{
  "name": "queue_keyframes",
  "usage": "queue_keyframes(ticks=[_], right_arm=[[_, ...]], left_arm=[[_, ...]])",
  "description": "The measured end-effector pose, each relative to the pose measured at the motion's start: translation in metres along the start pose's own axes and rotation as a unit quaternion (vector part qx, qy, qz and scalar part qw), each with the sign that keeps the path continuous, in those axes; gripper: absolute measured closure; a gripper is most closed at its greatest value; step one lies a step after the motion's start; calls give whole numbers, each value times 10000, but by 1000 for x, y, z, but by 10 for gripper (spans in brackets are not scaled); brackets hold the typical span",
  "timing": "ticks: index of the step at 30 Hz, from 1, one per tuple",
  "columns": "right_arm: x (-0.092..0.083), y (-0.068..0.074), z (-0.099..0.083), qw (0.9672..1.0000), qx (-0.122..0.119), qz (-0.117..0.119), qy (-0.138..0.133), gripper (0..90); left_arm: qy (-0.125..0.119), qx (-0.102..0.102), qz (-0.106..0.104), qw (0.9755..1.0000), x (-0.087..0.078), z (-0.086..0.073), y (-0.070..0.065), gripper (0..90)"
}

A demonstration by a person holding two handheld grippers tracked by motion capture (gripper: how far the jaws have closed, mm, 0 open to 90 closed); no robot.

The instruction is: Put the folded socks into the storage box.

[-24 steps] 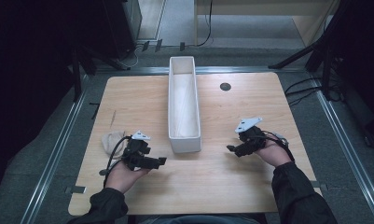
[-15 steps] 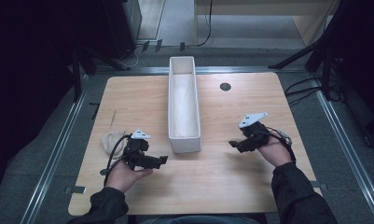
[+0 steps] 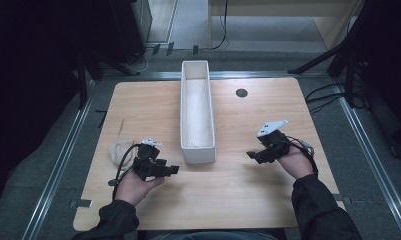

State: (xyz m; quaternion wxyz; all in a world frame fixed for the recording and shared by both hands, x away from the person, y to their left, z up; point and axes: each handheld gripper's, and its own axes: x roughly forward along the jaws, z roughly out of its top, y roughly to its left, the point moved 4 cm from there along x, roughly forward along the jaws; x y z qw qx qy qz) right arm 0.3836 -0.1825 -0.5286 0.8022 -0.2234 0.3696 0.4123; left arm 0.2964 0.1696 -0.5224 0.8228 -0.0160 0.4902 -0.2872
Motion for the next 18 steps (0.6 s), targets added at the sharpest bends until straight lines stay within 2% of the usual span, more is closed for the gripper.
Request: queue_keyframes(ticks=[1,9,12,15,17,18], right_arm=[[0,0,0,10000,-15,-6,16,247],[3,0,-2,9998,-167,-74,126,248],[1,1,0,9996,-244,-108,57,245],[1,2,2,9997,-218,-57,3,235],[1,3,2,9997,-216,-66,13,235],[1,3,1,9998,-197,-47,39,235]], left_arm=[[5,80,21,10000,0,0,0,367],[56,167,184,9997,4,2,3,360],[83,160,234,9996,5,2,5,353],[113,143,259,9995,6,2,6,344],[79,132,277,9995,6,3,7,348],[-13,155,331,9993,4,4,8,353]])
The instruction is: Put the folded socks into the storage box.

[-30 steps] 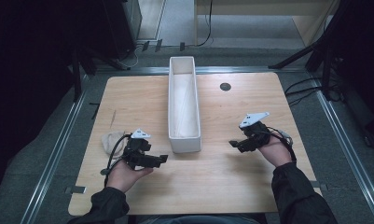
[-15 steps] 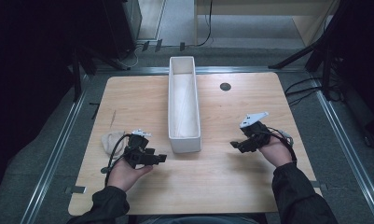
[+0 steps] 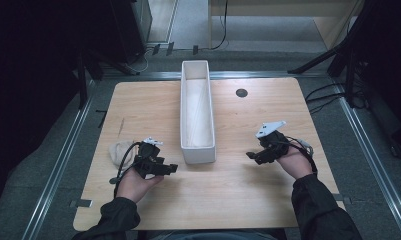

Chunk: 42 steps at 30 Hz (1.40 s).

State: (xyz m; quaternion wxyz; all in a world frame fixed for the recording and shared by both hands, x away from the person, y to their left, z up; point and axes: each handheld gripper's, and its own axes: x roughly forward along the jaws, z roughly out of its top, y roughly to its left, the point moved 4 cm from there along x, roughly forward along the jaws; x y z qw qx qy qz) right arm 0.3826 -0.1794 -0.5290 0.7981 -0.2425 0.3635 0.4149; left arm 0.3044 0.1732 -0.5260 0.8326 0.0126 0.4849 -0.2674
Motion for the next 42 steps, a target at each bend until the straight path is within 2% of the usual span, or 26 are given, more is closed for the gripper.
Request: queue_keyframes(ticks=[3,4,7,17,24,28,31,33,36,42], right_arm=[[1,0,0,10000,1,18,23,233],[1,0,0,10000,24,65,7,232],[1,1,1,9996,163,201,-101,223],[3,1,-1,9997,170,200,22,223],[6,1,-2,9997,144,185,91,223],[6,1,-2,9996,160,179,127,222],[6,1,-3,9996,176,168,154,219],[6,1,-3,9996,179,167,161,219],[7,0,-4,9996,174,163,169,219],[6,1,-5,9995,186,141,204,219]], left_arm=[[-29,-49,-38,10000,-1,0,2,353],[-53,-54,3,10000,-2,0,2,353],[-168,-103,-57,9998,-7,0,3,354],[11,-289,-43,9996,-5,-2,10,345],[42,-378,154,9992,-6,2,22,338],[2,-487,159,9987,-6,6,27,340],[46,-508,323,9982,-6,11,31,337],[20,-573,255,9980,-7,14,32,333],[44,-564,290,9980,-9,16,35,329],[-26,-796,471,9957,-23,20,57,341]])
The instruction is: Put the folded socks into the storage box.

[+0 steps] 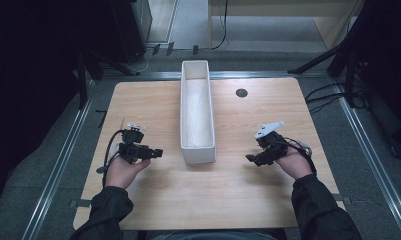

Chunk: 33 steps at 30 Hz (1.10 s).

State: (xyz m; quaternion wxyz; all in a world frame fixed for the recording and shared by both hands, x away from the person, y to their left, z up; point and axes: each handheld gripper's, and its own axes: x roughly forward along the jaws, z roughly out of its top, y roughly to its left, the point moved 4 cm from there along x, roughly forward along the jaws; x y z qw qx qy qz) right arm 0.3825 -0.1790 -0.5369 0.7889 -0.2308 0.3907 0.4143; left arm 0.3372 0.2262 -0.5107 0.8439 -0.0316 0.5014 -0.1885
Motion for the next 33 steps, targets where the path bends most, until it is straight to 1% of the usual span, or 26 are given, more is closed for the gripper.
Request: queue_keyframes(ticks=[3,6,8,10,12,13,15,16,17,18,19,20,21,22,23,24,25,26,28,29,33], right_arm=[[-1,-1,-1,10000,36,0,0,219],[0,-1,-1,10000,36,-8,15,218],[0,-1,-1,10000,34,-9,21,218],[0,0,-1,10000,22,-11,20,219],[0,0,-1,10000,15,-11,22,218],[0,0,-1,10000,0,-17,29,219],[0,0,-1,10000,7,-16,40,218],[0,0,-1,10000,4,-21,42,218],[0,0,-1,10000,2,-37,46,219],[0,0,-1,10000,-5,-42,48,219],[0,0,-2,10000,0,-36,59,218],[0,0,-2,10000,-6,-45,61,218],[1,0,-2,10000,-13,-44,60,219],[1,0,-2,10000,-13,-44,60,219],[1,0,-2,10000,-25,-42,68,219],[1,0,-2,10000,-27,-43,73,219],[1,0,-2,9999,-41,-45,80,218],[1,0,-2,9999,-44,-46,82,217],[1,0,-2,9999,-52,-55,87,216],[1,0,-2,9999,-51,-52,85,215],[1,0,-2,9999,-78,-54,104,215]], left_arm=[[-51,-147,103,9998,-5,1,11,341],[-74,-230,247,9994,-9,1,20,342],[-55,-249,275,9993,-9,1,22,340],[-71,-380,377,9985,-13,0,31,338],[-67,-409,401,9983,-14,0,33,335],[-54,-501,475,9976,-17,-2,40,334],[19,-591,519,9969,-18,-3,45,332],[111,-636,559,9963,-18,-4,49,330],[213,-677,672,9952,-18,-5,52,315],[235,-739,800,9938,-18,-5,55,294],[235,-739,800,9938,-18,-5,55,289],[264,-783,820,9932,-18,-6,58,288],[225,-924,817,9921,-18,-6,62,289],[225,-924,817,9921,-18,-6,62,288],[233,-1037,838,9908,-19,-6,66,287],[250,-1074,863,9902,-19,-7,68,285],[282,-1179,947,9881,-18,-8,75,284],[282,-1179,947,9881,-18,-8,75,284],[313,-1258,982,9867,-16,-10,80,283],[360,-1355,1007,9850,-13,-11,85,283],[433,-1465,949,9837,-5,-12,89,281]])
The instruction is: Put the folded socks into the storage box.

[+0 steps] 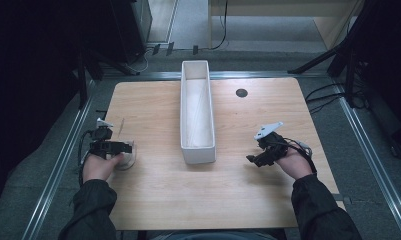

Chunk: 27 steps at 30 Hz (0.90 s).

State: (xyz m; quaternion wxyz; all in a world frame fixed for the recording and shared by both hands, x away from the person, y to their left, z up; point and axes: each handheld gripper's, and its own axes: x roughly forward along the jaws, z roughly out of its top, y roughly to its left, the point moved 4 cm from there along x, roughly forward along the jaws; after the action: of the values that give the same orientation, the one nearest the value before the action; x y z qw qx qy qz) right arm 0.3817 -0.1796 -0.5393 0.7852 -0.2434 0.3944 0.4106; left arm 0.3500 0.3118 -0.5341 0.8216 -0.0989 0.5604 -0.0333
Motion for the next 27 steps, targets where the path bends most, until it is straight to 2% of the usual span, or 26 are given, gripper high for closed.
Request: queue_keyframes(ticks=[10,13,15,18,24,27], right_arm=[[1,1,0,10000,-37,-27,34,215],[1,1,0,10000,-64,-25,43,215],[1,2,-1,10000,-62,-25,53,215],[2,2,-1,9999,-95,-30,75,214],[2,2,-1,9999,-100,-28,75,215],[2,2,-1,9999,-109,-32,83,214]], left_arm=[[110,-59,122,9998,13,1,4,330],[144,19,288,9995,15,1,3,352],[140,29,320,9994,15,0,2,376],[140,193,477,9986,16,-2,3,436],[228,369,600,9973,16,-3,2,537],[317,419,582,9969,16,-2,0,609]])
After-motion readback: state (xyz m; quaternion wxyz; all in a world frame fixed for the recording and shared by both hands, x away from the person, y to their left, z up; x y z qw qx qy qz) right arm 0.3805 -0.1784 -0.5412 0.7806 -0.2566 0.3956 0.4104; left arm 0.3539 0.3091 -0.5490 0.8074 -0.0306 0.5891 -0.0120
